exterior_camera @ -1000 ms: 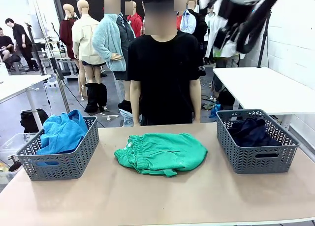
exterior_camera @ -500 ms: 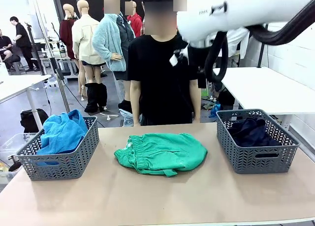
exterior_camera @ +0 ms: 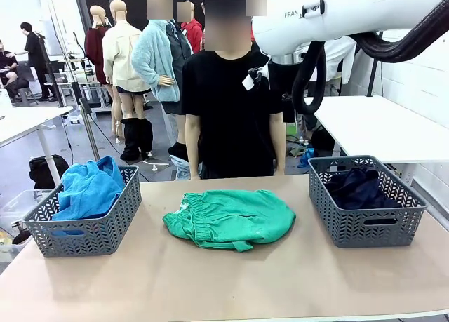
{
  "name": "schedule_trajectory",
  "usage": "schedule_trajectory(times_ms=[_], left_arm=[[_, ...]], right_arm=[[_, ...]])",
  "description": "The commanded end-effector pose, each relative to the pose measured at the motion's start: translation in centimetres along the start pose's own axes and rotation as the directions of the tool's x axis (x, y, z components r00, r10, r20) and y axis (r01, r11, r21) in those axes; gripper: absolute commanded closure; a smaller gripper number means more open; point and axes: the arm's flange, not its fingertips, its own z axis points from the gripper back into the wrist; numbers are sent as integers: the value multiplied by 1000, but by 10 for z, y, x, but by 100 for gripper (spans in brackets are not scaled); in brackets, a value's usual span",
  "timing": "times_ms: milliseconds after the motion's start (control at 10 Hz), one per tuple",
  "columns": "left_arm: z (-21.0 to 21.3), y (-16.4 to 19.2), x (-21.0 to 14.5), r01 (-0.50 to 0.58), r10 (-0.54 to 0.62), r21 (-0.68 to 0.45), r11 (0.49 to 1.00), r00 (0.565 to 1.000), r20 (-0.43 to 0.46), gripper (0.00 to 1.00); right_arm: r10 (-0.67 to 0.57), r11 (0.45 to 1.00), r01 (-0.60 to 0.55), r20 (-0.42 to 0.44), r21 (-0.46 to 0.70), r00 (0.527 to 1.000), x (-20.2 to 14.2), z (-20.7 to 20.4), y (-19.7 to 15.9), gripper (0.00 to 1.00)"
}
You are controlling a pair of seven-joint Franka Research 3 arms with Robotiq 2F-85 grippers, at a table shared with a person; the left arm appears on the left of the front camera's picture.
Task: Sort the tops and bottoms.
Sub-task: Lift clothes from the center of the table with your right hand.
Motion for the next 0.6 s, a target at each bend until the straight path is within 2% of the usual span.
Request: schedule_trajectory(times_ms=[0, 100, 200, 400, 500], left_arm=[[1, 1, -2, 7, -6, 16, 1000, 1000, -15, 0], [1, 1, -2, 7, -6, 16, 1000, 1000, -15, 0], [1, 1, -2, 7, -6, 16, 1000, 1000, -15, 0], [1, 1, -2, 7, -6, 16, 1000, 1000, -15, 0], [1, 1, -2, 7, -6, 16, 1000, 1000, -15, 0]], right_arm=[[-2, 1000, 2, 2, 3, 1000, 0, -5, 1, 0], [0, 1000, 0, 0, 0, 1000, 0, 0, 0, 0], [92, 996, -91, 55, -27, 994, 14, -21, -6, 0], [271, 962, -270, 179, -35, 946, 53, -58, -2, 0], [316, 948, -315, 190, -37, 929, 74, -73, 6, 0]])
